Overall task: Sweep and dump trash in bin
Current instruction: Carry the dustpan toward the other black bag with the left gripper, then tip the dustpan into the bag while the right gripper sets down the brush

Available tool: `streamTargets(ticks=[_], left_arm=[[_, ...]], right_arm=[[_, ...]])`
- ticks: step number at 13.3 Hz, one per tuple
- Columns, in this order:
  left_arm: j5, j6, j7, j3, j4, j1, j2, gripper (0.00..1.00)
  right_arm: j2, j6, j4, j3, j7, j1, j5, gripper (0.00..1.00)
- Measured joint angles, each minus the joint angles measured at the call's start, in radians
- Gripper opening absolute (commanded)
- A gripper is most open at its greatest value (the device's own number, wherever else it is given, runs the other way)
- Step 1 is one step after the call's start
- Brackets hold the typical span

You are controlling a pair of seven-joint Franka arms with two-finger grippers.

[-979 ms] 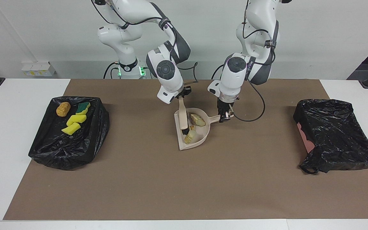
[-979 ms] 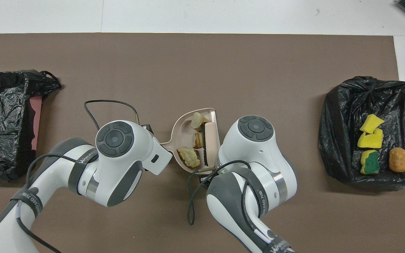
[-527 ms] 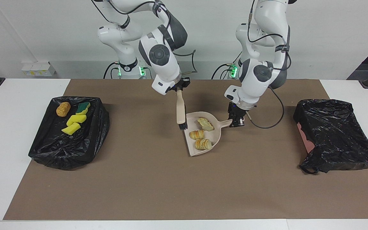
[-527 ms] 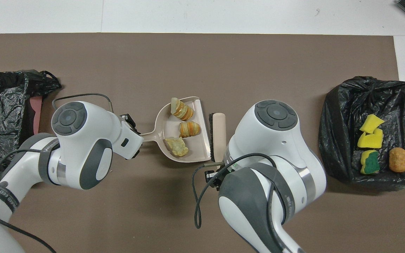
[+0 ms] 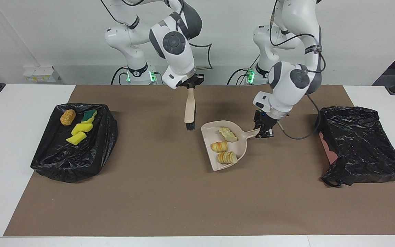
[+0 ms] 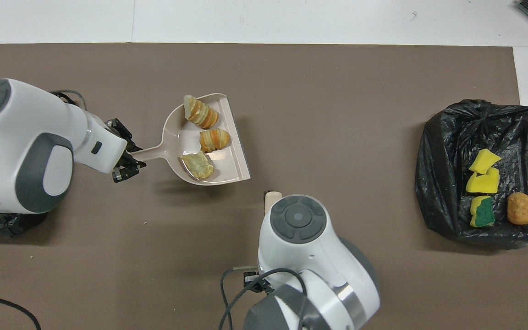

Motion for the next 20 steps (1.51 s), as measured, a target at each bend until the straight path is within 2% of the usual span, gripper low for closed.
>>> streamTargets(ticks=[3,7,11,12,14,16,18,20], left_arm=[[-0.005,-0.067,0.011,0.0,0.094,0.073,-0.001,0.0],[-0.066,-0.09,0.173,0.001,0.14,0.203,0.0,0.0],[-0.088,-0.095,0.305,0.001,0.145,0.342,0.009,0.0],[-0.087,-0.103,0.355,0.003,0.154,0.372,0.012,0.0],[-0.062,-0.119,0.446,0.01,0.175,0.43,0.015,0.0],[-0.005,-0.127,0.521,0.013,0.191,0.487,0.016,0.0],[0.059,-0.131,0.585,0.014,0.216,0.548,0.029,0.0],[0.132,-0.141,0.655,0.016,0.278,0.609,0.063,0.0]], right_arm=[[0.031,0.091,-0.067,0.001,0.063,0.096,0.0,0.0],[0.07,0.137,-0.107,-0.001,0.078,0.116,-0.003,0.0],[0.078,0.19,-0.138,-0.001,0.078,0.128,-0.007,0.12],[0.083,0.208,-0.146,-0.001,0.078,0.129,-0.009,0.28],[0.093,0.22,-0.151,-0.001,0.078,0.129,-0.019,0.47],[0.096,0.225,-0.15,-0.003,0.078,0.126,-0.022,0.57],[0.099,0.227,-0.143,-0.005,0.078,0.123,-0.034,1.0],[0.112,0.238,-0.111,-0.009,0.078,0.121,-0.106,1.0]])
